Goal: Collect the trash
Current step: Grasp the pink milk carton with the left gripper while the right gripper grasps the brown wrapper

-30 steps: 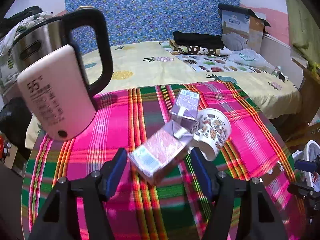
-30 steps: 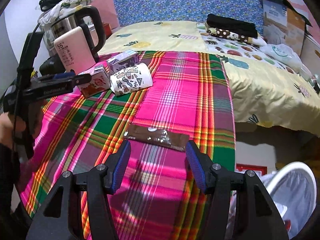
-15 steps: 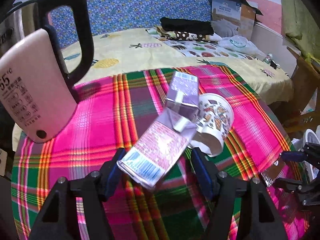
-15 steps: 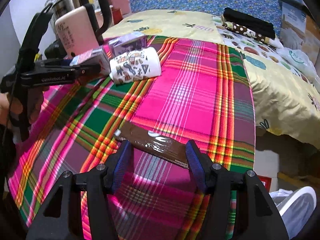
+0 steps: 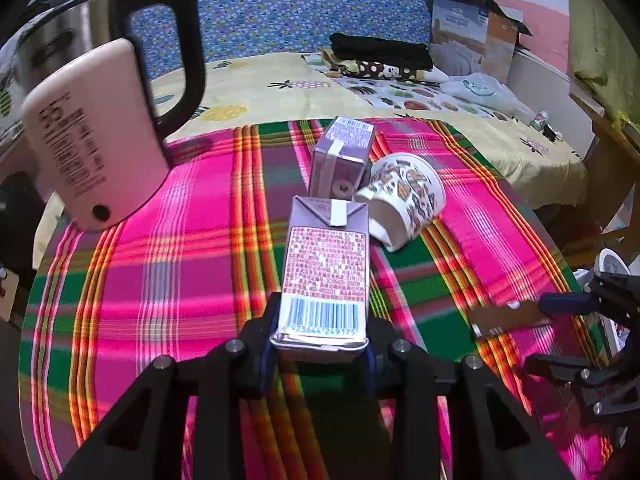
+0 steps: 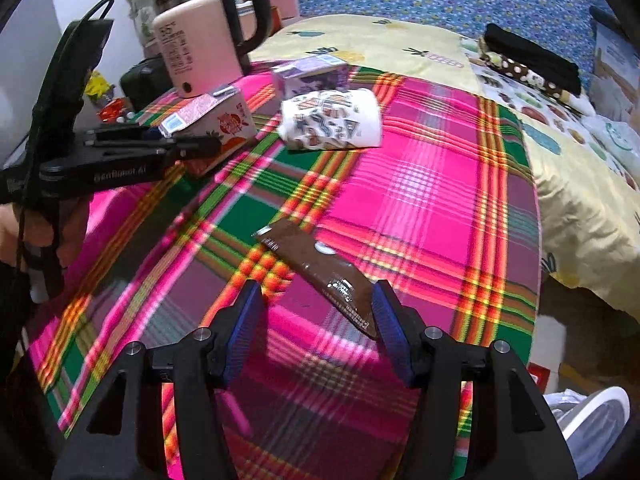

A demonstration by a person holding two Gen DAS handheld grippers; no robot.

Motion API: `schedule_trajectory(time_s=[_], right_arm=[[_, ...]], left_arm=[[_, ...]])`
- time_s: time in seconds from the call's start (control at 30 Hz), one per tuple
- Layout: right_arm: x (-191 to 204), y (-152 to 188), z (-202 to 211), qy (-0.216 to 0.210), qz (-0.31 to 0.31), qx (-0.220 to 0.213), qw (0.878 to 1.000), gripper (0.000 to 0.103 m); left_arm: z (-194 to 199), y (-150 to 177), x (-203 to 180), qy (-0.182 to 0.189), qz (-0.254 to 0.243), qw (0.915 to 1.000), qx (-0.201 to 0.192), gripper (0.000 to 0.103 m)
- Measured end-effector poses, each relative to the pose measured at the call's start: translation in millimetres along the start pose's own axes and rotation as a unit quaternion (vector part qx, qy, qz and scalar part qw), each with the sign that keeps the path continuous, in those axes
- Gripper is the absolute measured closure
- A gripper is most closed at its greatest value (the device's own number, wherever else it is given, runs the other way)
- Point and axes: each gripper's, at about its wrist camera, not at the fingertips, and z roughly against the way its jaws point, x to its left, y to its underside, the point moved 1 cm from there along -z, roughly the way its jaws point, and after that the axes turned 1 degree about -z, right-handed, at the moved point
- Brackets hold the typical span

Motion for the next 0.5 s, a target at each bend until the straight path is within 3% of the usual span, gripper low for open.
schedule_trajectory(time_s=[0.1,0.27,0.37,0.5], right_arm=[[4,0,4,-0.014,0.010,-0.007,1.000,0.044],[-2,-5,5,0.005,0.007,-0.021,1.000,0.044],[-9,-8,-5,0.009,-0.001,-0.013,1.000,0.044],[-7,-5,-15,0.019,0.003,0.002,1.000,0.044]], left_arm=[[8,9,2,0.000,0.016,0.9999,0.003,0.068],[18,18,5,0.009,0.037,0.9993,-0.001,0.067],[18,16,7,0.012,0.046,0.9989,-0.006,0.049],[14,11,4,0.019,0.045,0.9987,-0.011,0.048]])
